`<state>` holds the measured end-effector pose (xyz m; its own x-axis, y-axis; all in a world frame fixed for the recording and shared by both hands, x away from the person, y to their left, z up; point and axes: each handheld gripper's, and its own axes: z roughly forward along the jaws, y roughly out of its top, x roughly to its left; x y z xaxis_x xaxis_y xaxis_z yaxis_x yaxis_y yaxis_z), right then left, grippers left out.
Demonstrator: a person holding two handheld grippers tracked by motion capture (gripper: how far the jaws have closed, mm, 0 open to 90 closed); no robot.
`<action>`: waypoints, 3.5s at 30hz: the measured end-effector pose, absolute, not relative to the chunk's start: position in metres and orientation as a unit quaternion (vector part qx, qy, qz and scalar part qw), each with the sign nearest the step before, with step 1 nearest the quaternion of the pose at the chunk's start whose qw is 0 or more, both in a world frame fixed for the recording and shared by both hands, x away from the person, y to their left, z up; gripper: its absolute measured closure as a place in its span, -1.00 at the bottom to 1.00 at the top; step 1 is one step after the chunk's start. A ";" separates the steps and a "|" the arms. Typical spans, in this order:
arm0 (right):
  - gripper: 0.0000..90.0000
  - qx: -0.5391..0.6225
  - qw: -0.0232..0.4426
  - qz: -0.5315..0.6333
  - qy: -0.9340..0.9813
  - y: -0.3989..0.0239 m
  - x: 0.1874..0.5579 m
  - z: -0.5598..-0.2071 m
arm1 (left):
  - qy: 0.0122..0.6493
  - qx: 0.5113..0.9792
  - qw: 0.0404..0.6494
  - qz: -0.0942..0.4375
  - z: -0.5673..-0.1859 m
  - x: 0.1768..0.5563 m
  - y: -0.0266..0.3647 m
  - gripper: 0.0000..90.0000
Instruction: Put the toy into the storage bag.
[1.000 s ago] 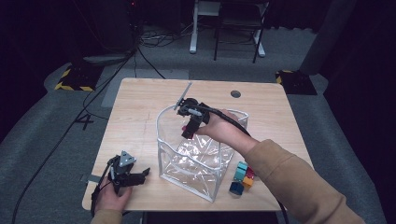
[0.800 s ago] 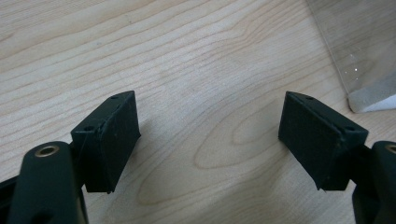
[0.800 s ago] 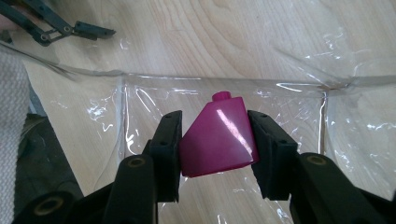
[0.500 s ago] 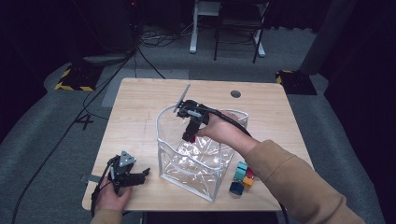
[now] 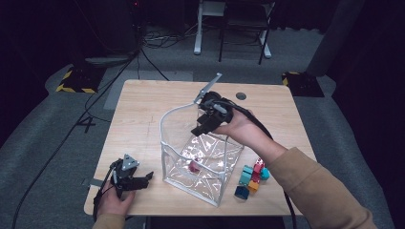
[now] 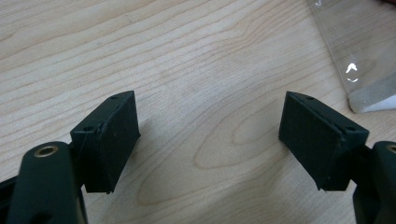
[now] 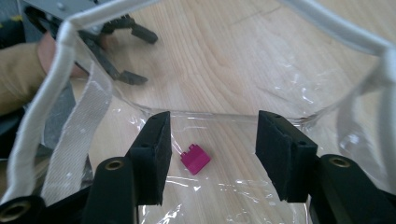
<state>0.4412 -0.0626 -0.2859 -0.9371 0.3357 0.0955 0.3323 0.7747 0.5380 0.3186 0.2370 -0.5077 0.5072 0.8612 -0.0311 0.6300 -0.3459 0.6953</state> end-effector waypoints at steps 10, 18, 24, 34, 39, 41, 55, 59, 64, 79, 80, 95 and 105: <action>0.05 0.195 0.031 0.395 0.897 -0.135 0.421 -0.260 | 0.465 0.802 0.333 0.173 -0.508 0.319 0.237 -0.55; 0.06 0.221 0.069 0.443 0.866 -0.193 0.401 -0.249 | 0.466 0.801 0.332 0.174 -0.508 0.319 0.237 -0.55; 0.09 0.249 0.084 0.467 0.844 -0.233 0.391 -0.248 | 0.468 0.800 0.332 0.176 -0.508 0.320 0.238 -0.55; 0.08 0.279 0.135 0.487 0.816 -0.277 0.374 -0.251 | 0.471 0.799 0.330 0.175 -0.507 0.319 0.238 -0.55; 0.05 0.300 0.155 0.480 0.809 -0.296 0.376 -0.266 | 0.464 0.803 0.333 0.174 -0.508 0.320 0.241 -0.55; 0.05 0.309 0.161 0.476 0.808 -0.301 0.378 -0.270 | 0.464 0.802 0.332 0.174 -0.508 0.320 0.241 -0.55; 0.05 0.348 0.184 0.445 0.805 -0.318 0.389 -0.309 | 0.470 0.799 0.331 0.176 -0.508 0.320 0.241 -0.55; 0.05 0.357 0.177 0.422 0.814 -0.317 0.393 -0.331 | 0.471 0.799 0.331 0.175 -0.508 0.320 0.241 -0.55; 0.05 0.369 0.168 0.411 0.816 -0.318 0.397 -0.349 | 0.471 0.799 0.331 0.175 -0.508 0.320 0.241 -0.55; 0.04 0.420 0.123 0.351 0.828 -0.328 0.406 -0.425 | 0.471 0.799 0.331 0.176 -0.508 0.319 0.242 -0.55; 0.04 0.420 0.123 0.351 0.828 -0.328 0.406 -0.425 | 0.471 0.799 0.331 0.176 -0.508 0.319 0.242 -0.55; 0.03 0.430 0.101 0.315 0.840 -0.322 0.399 -0.465 | 0.471 0.799 0.331 0.176 -0.508 0.319 0.242 -0.55; 0.02 0.443 0.098 0.308 0.836 -0.328 0.401 -0.476 | 0.471 0.799 0.331 0.175 -0.508 0.319 0.242 -0.55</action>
<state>0.4009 -0.3277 -0.4758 -0.5889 0.8008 0.1090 0.6798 0.4178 0.6028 0.3193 0.2419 -0.5076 0.4945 0.8686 -0.0315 0.6367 -0.3374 0.6934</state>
